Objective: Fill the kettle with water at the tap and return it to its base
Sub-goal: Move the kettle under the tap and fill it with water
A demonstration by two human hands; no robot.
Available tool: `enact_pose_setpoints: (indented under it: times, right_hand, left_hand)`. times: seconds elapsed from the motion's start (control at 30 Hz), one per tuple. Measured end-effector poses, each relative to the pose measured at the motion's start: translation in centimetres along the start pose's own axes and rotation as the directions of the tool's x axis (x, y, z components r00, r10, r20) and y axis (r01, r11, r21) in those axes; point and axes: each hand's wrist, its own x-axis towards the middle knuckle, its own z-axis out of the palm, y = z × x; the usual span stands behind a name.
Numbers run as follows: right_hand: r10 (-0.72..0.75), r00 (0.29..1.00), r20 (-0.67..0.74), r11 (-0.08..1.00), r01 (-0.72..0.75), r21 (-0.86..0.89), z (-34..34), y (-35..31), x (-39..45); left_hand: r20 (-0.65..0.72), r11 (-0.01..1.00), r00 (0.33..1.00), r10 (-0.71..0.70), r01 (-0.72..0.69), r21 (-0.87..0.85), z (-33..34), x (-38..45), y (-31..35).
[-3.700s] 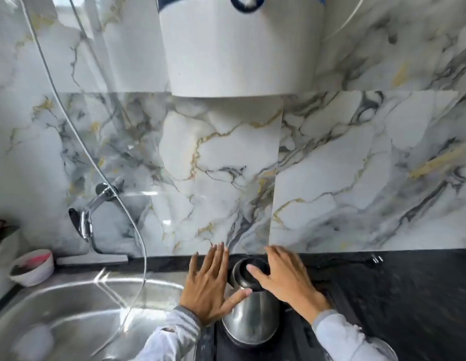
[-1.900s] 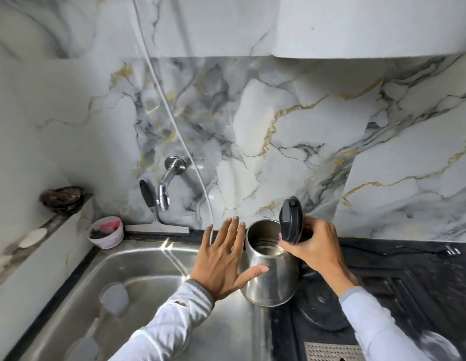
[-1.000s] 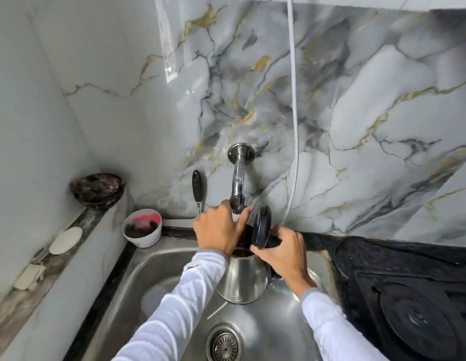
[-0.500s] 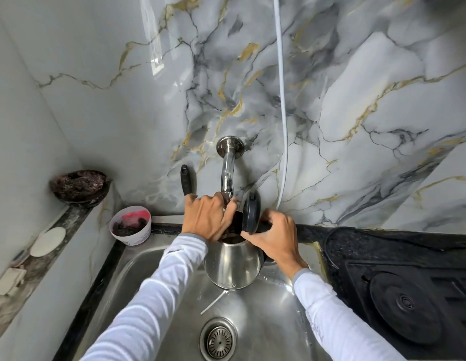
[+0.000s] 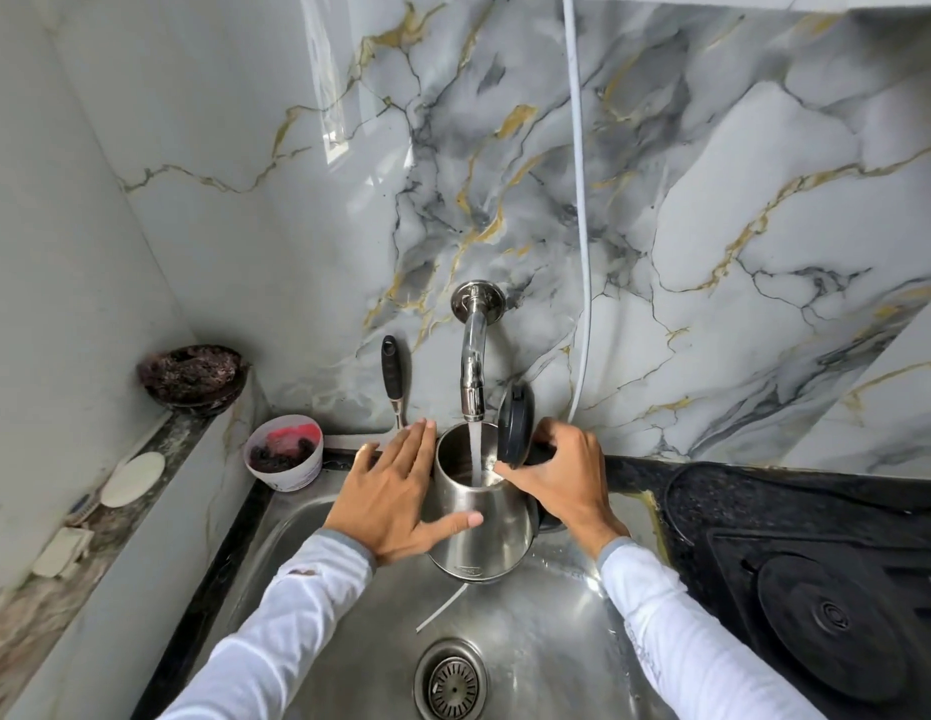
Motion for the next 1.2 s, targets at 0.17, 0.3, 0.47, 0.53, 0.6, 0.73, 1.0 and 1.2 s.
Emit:
enact_pose_setpoints:
  times: [0.17,0.3,0.47,0.53,0.6,0.73,1.0,1.2]
  right_hand:
    - [-0.007,1.000,-0.013,1.000,0.007,0.014,0.1,0.1,-0.4]
    - [-0.001,1.000,-0.008,1.000,0.002,0.009,0.1,0.4,-0.4]
    - [0.002,1.000,-0.002,1.000,-0.002,0.000,0.3,0.6,-0.4]
    - [0.000,1.000,-0.004,1.000,0.000,-0.002,0.3,0.6,-0.4]
    - [-0.008,1.000,-0.008,1.000,0.008,-0.002,0.3,0.7,-0.4]
    - [-0.012,1.000,-0.011,1.000,0.012,-0.002,0.3,0.8,-0.4]
    - [-0.008,1.000,-0.008,1.000,0.008,-0.002,0.4,0.8,-0.7]
    - [0.001,1.000,-0.003,1.000,-0.001,-0.012,0.4,0.8,-0.8]
  left_hand:
    - [0.021,0.998,0.999,-0.034,0.033,0.047,1.0,-0.2,0.0]
    - [0.033,0.998,0.999,-0.028,0.026,0.057,1.1,-0.3,0.2]
    - [0.035,0.997,0.999,-0.032,0.030,0.068,1.3,-0.4,0.3]
    - [0.035,0.997,0.999,-0.035,0.032,0.073,1.3,-0.4,0.3]
    - [0.033,0.997,0.999,-0.037,0.034,0.075,1.3,-0.3,0.3]
    - [0.029,0.997,0.999,-0.040,0.037,0.075,1.3,-0.4,0.3]
    - [0.027,0.996,0.999,-0.031,0.028,0.079,1.3,-0.7,0.3]
    - [0.027,0.996,0.999,-0.037,0.034,0.086,1.5,-0.8,0.2]
